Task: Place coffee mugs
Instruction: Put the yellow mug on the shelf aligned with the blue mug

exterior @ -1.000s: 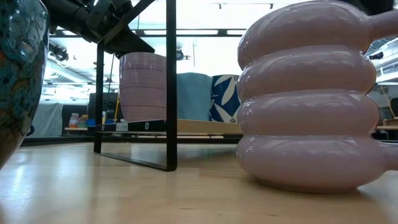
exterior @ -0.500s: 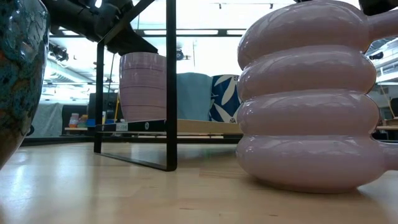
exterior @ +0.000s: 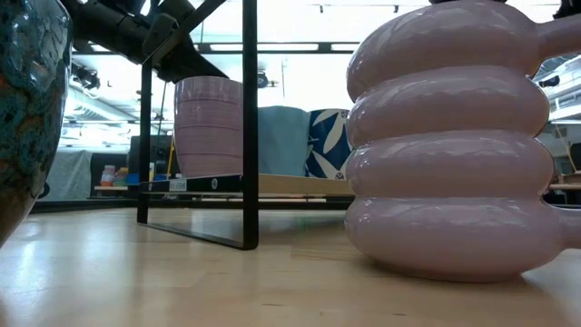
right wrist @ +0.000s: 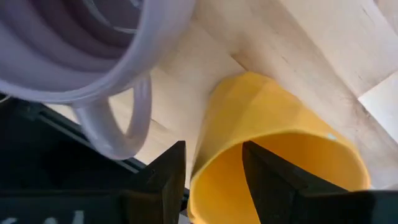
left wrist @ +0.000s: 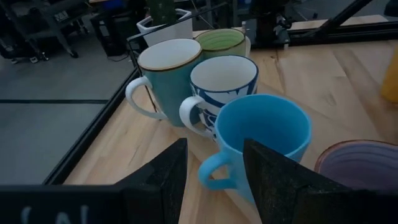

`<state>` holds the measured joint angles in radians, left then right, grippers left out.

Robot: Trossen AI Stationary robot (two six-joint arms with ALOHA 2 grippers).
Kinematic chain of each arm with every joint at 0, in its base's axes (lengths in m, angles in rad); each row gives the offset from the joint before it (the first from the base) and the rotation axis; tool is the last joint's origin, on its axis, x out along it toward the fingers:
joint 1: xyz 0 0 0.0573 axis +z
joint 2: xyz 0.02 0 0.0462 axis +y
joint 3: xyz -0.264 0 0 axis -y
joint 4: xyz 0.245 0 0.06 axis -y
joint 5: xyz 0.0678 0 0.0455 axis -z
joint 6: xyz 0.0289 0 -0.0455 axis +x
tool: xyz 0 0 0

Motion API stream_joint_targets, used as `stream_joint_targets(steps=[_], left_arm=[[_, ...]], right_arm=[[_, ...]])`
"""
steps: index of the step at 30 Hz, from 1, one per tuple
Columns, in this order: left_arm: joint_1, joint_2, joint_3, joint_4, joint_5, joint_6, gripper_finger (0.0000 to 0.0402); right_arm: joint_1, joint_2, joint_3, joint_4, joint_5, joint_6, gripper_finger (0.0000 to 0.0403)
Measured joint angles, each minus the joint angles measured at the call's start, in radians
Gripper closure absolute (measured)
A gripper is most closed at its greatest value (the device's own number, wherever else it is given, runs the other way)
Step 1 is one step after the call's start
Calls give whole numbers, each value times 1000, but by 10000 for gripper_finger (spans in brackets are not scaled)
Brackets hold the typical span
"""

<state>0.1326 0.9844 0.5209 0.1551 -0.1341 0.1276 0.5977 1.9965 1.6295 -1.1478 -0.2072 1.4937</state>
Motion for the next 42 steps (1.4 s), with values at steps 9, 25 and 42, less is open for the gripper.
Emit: stream_joint_targets(steps=[9, 25, 42], left_arm=[[-3, 0, 0, -19, 0, -10, 240], [-3, 0, 0, -107, 0, -45, 240], [-3, 0, 0, -130, 0, -65, 240]], right_arm=[[18, -1, 0, -33, 40, -8, 311], [10, -17, 13, -265, 56, -238, 385], [-246, -20, 261, -423, 273, -578, 385]])
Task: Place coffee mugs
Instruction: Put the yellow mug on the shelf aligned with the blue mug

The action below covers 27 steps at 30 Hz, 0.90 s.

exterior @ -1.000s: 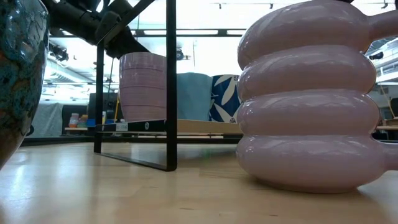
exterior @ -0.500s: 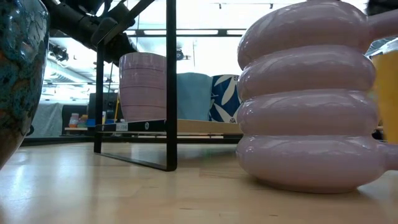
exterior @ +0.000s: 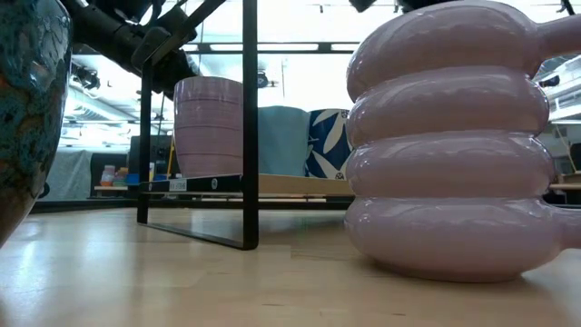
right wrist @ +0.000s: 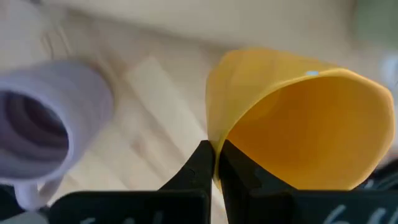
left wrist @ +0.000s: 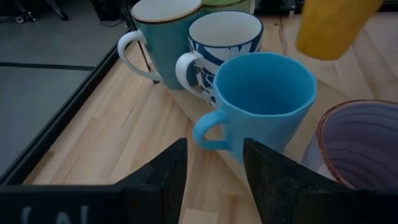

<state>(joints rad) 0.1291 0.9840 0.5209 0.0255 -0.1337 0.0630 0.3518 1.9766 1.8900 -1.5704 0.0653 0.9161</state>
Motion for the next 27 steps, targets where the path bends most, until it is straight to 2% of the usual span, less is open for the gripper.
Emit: stream_joint_targets(steps=[6, 18, 27], left_arm=[[0, 0, 0, -4, 0, -6, 240], [0, 0, 0, -3, 0, -27, 240], [0, 0, 0, -3, 0, -27, 240]], right_arm=[[-77, 0, 18, -1, 61, -106, 385], [-155, 0, 18, 12, 145, -224, 385], [-172, 0, 18, 58, 149, -254, 385]])
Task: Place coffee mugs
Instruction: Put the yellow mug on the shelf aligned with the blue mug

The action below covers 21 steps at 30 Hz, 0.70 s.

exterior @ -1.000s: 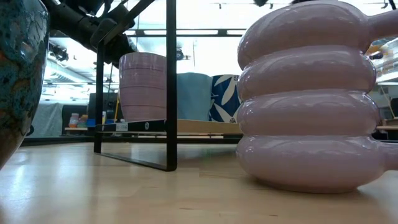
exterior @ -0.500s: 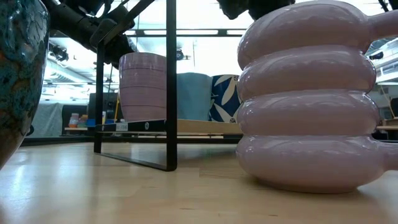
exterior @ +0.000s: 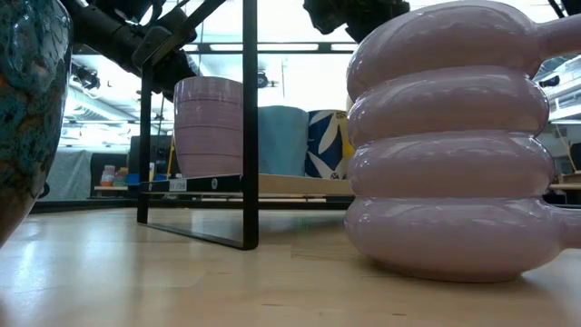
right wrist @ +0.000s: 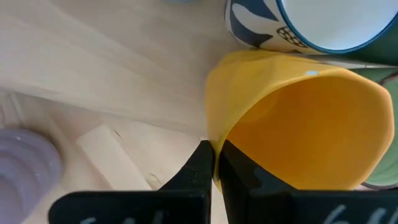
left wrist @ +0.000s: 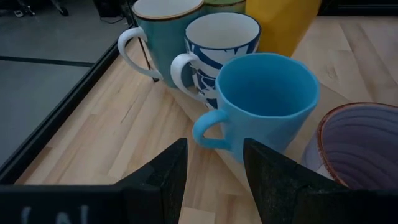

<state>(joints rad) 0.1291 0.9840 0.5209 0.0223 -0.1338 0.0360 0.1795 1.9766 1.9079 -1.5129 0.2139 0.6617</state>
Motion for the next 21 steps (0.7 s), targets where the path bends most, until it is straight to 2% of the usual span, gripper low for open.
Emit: stream_joint_targets(steps=[7, 14, 21], left_arm=[[0, 0, 0, 0, 0, 0, 240], [0, 0, 0, 2, 0, 0, 240], [0, 0, 0, 2, 0, 0, 240]], right_arm=[[0, 0, 0, 11, 20, -3, 385], [0, 0, -4, 16, -30, 0, 385], [-5, 1, -73, 25, -69, 16, 385]])
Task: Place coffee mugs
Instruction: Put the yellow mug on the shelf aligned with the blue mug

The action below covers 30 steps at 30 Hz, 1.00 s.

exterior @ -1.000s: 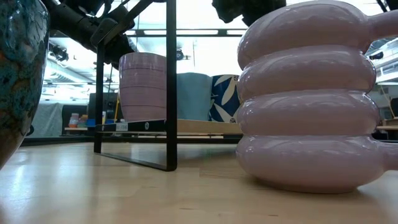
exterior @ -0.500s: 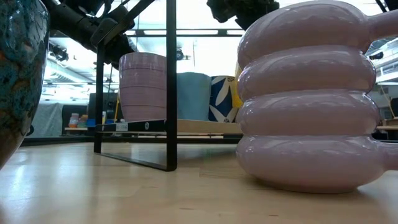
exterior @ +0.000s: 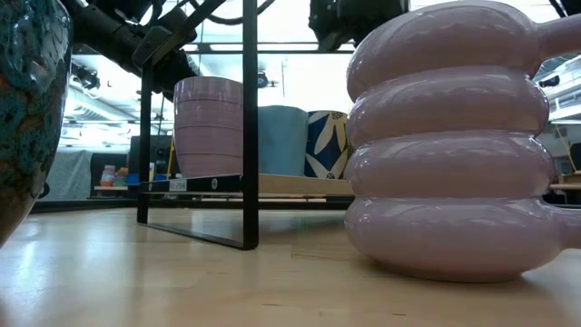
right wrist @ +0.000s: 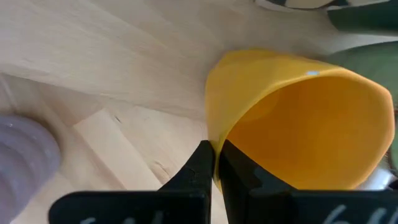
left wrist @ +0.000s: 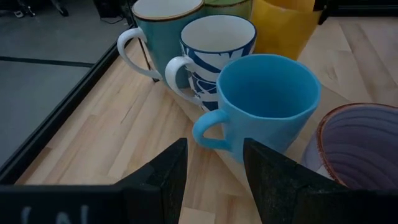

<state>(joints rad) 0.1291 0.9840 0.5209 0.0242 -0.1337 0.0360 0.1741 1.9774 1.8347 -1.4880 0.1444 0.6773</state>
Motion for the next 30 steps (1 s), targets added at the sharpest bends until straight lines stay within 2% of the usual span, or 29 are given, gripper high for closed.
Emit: stream_joint_targets(steps=[19, 30], left_arm=[[0, 0, 0, 1, 0, -1, 240], [0, 0, 0, 1, 0, -1, 240]], right_arm=[[-28, 0, -11, 43, 19, -6, 365], [-33, 0, -11, 43, 23, -25, 338]])
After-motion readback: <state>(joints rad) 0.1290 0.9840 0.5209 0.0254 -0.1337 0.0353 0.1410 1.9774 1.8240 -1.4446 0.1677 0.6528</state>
